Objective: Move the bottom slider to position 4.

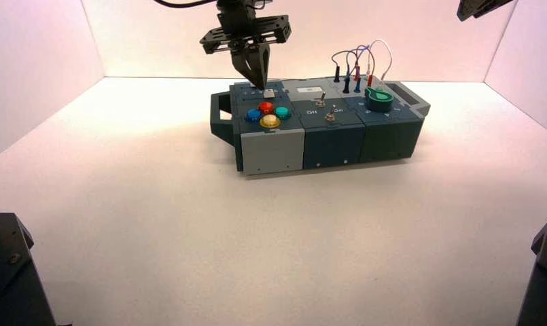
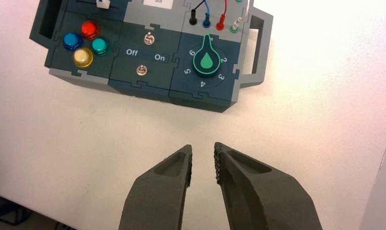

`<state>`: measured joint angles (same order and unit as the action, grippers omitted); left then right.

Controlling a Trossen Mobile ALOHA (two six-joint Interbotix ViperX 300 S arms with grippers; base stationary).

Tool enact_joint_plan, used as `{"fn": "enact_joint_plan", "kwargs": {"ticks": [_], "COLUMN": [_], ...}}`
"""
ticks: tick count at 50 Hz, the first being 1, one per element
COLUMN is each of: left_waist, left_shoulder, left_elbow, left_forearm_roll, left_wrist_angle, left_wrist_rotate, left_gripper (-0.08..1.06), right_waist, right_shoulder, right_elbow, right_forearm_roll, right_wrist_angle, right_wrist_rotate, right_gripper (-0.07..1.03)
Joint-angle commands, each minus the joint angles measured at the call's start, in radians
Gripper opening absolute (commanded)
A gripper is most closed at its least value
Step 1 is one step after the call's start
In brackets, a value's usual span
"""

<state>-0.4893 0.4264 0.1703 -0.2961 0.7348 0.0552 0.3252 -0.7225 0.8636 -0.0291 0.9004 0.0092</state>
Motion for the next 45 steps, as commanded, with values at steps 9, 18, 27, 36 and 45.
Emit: {"fn": "enact_joint_plan", "kwargs": {"ticks": [9,18,27,36,45], "left_waist": [-0.005,-0.005,-0.006,-0.011,-0.014], "left_shoulder": [-0.017,-0.017,-0.014,-0.009,-0.008], "left_elbow": [-0.028,-0.029,-0.032,-0.038,-0.043], "left_forearm_roll": [-0.002,-0.002,-0.003,-0.005,-0.006], "left_wrist_angle": [-0.002,-0.003,-0.002,-0.002,0.005], "left_wrist_rotate": [0.003,0.003,0.002,0.003,0.002], "left_gripper": [-0.03,-0.03,-0.03,-0.03,-0.03], "right_waist": [-0.005,-0.006,-0.005,-0.005,-0.005], "right_shoulder": [-0.003,-0.003,-0.003,-0.003,-0.003], "right_elbow": [-0.012,-0.014,-0.014,-0.012,-0.012], "right_forearm_roll": [0.0,0.0,-0.002,-0.002,-0.002], "right_wrist_angle": [-0.008,-0.008,-0.008,-0.008,-0.008], "right_wrist_rotate": [0.002,0.002,0.002,0.002,0.002], "right_gripper": [0.27,0.27,0.27,0.27,0.27]}}
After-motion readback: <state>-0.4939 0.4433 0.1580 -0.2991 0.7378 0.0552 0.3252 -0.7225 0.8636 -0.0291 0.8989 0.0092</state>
